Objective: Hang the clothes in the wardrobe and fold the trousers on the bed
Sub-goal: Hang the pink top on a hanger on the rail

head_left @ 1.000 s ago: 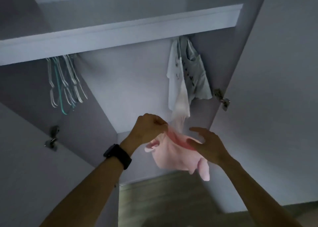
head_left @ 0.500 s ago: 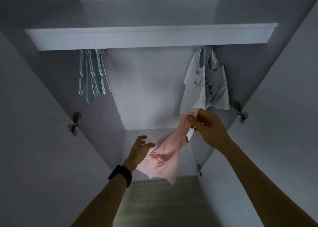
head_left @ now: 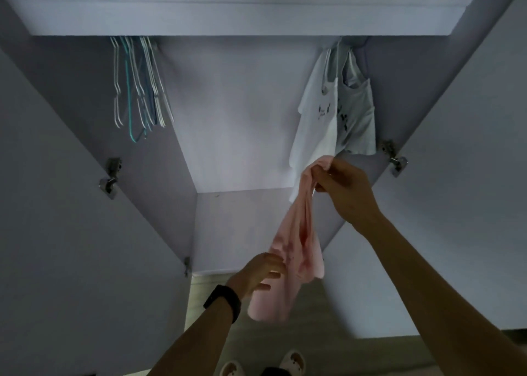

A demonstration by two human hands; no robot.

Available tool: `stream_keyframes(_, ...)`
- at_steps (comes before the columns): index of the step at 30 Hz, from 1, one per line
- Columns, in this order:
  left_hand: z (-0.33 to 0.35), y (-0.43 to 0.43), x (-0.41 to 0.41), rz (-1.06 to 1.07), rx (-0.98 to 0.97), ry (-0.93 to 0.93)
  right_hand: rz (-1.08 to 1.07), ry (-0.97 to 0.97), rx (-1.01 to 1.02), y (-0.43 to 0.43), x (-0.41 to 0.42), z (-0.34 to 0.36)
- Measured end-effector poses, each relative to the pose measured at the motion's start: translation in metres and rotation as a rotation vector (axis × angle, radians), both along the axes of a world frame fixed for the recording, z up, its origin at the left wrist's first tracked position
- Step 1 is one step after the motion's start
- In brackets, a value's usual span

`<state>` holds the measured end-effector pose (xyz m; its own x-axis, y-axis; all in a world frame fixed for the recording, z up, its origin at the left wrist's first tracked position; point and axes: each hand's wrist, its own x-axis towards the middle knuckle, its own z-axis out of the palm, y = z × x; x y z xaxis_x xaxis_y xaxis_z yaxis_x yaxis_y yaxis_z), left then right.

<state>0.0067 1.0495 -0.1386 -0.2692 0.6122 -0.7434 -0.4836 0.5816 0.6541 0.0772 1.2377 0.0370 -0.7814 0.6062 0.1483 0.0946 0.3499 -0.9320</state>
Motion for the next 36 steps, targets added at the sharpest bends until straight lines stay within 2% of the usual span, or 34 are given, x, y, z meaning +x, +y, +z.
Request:
stream_keyframes(4, 0.001, 0.024, 0.017, -0.129, 0.030, 0.070, -0.020, 0.024, -0.027, -0.001, 0.006, 0.005)
stream_keyframes(7, 0.000, 0.041, 0.025, -0.226, -0.015, 0.299, -0.030, 0.048, -0.030, 0.004, 0.012, 0.006)
stream_keyframes(9, -0.004, 0.044, 0.021, -0.218, -0.058, 0.450, -0.061, 0.034, -0.013, 0.013, 0.017, 0.003)
stream_keyframes(12, -0.002, 0.030, -0.005, -0.132, -0.095, 0.535, -0.178, -0.067, 0.087, 0.036, 0.027, -0.011)
stream_keyframes(15, 0.009, 0.007, -0.040, -0.046, -0.210, 0.744, -0.297, -0.206, 0.226, 0.059, 0.042, -0.033)
stream_keyframes(17, 0.023, -0.006, -0.063, -0.009, -0.320, 0.926, -0.326, -0.257, 0.240, 0.067, 0.050, -0.051)
stream_keyframes(20, 0.047, -0.021, -0.099, -0.066, -0.508, 1.105, -0.303, -0.291, 0.290, 0.069, 0.054, -0.074)
stream_keyframes(23, 0.070, -0.033, -0.132, -0.125, -0.617, 1.068, -0.272, -0.326, 0.332, 0.066, 0.052, -0.093)
stream_keyframes(25, 0.085, -0.040, -0.148, -0.150, -0.604, 0.950, -0.221, -0.410, 0.341, 0.064, 0.045, -0.103)
stream_keyframes(30, 0.129, -0.060, -0.158, 0.124, -0.206, 0.570, -0.144, -0.480, 0.325, 0.059, 0.015, -0.104)
stream_keyframes(33, 0.155, -0.072, -0.160, 0.279, 0.016, 0.552, -0.176, -0.461, 0.256, 0.065, 0.001, -0.098)
stream_keyframes(36, 0.177, -0.080, -0.170, 0.271, 0.098, 0.582, -0.148, -0.452, 0.263, 0.070, -0.009, -0.088)
